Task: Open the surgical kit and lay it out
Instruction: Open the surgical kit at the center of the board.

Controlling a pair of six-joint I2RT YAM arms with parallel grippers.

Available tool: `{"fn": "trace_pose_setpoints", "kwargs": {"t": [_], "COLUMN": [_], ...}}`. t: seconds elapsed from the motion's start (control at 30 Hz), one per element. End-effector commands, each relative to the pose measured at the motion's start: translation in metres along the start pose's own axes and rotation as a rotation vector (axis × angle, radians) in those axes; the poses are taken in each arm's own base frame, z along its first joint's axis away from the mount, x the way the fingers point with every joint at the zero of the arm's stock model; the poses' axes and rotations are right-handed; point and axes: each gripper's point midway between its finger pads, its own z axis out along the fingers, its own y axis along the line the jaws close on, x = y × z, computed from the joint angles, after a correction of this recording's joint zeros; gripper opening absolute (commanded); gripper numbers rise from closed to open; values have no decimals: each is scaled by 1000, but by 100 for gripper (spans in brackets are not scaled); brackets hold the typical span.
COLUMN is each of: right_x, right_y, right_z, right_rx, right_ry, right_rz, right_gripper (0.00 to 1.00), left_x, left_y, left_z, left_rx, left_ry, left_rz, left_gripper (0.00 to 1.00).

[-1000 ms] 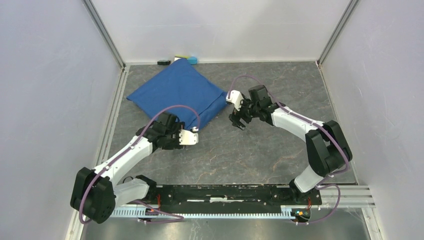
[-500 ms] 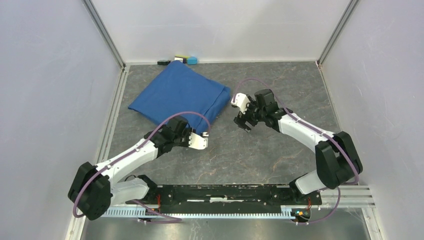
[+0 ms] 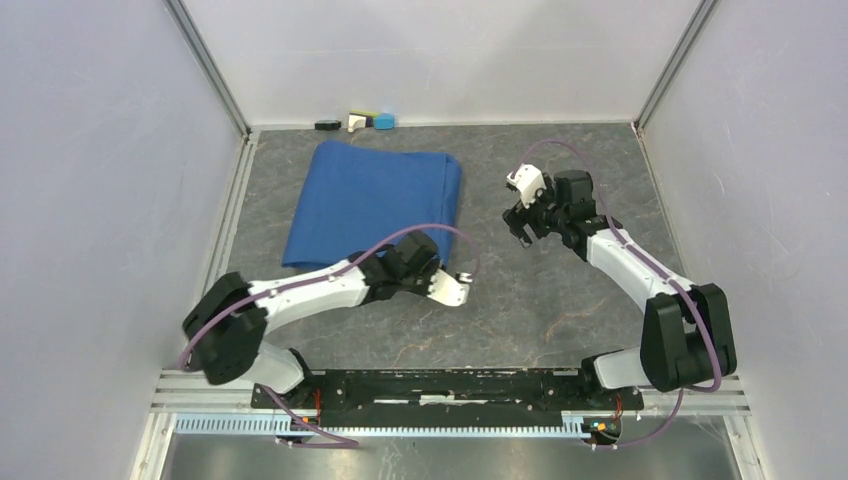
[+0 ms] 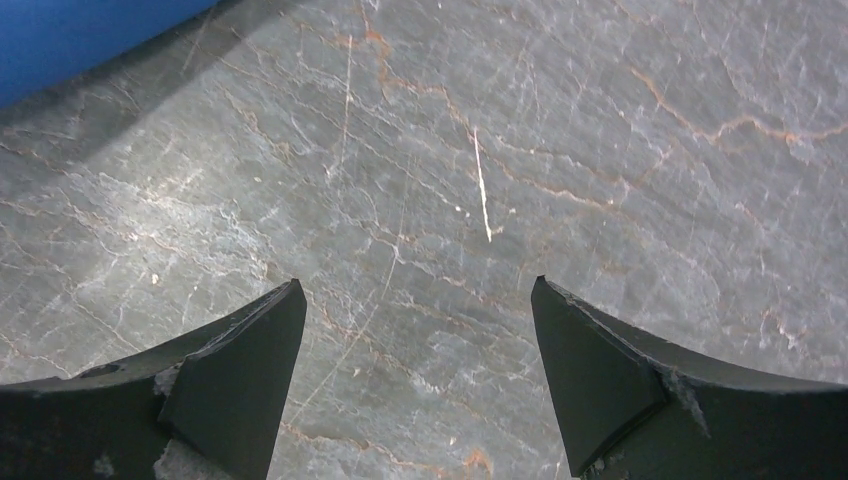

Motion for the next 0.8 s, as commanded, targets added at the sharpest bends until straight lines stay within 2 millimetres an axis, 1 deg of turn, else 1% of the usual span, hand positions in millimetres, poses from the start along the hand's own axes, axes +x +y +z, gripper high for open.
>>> {"fn": "trace_pose_setpoints", "kwargs": {"t": [0.0,0.1,0.2,0.3,0.43,0.5,0.53,0.63,0.73,0.77], "right_x": [2,14,27,41,52,53,58,58,56,55], "right_y": [-16,-32,-56,-78,-96,-97,-102,-100,-96,-95], "right_z": [-12,-19,-29,-40,-49,-48,-51,-47,-42,-40], "right_rx": [84,160,263,341,384,376,382,346,308,301], "right_ry": [-17,13,49,79,88,85,86,76,58,52], "right_rz": [29,71,131,183,222,228,244,254,257,258], "right_gripper": [91,91,91,92,92,92,92,92,92,92], "left_x": [-58,-82,-106,-129,-157,-169,-175,-194,-204,-204], "left_y": [-8,-4,2,6,6,2,-1,-15,-32,-34], "left_z": [35,56,71,81,88,92,95,97,98,98], "left_rx": [64,71,71,69,69,72,78,95,107,100], "left_ry": [-74,-45,-56,-82,-119,-136,-141,-159,-142,-130], "left_rz": [8,52,79,102,129,137,140,144,162,161], "left_gripper": [2,2,2,2,2,2,2,2,2,5]}}
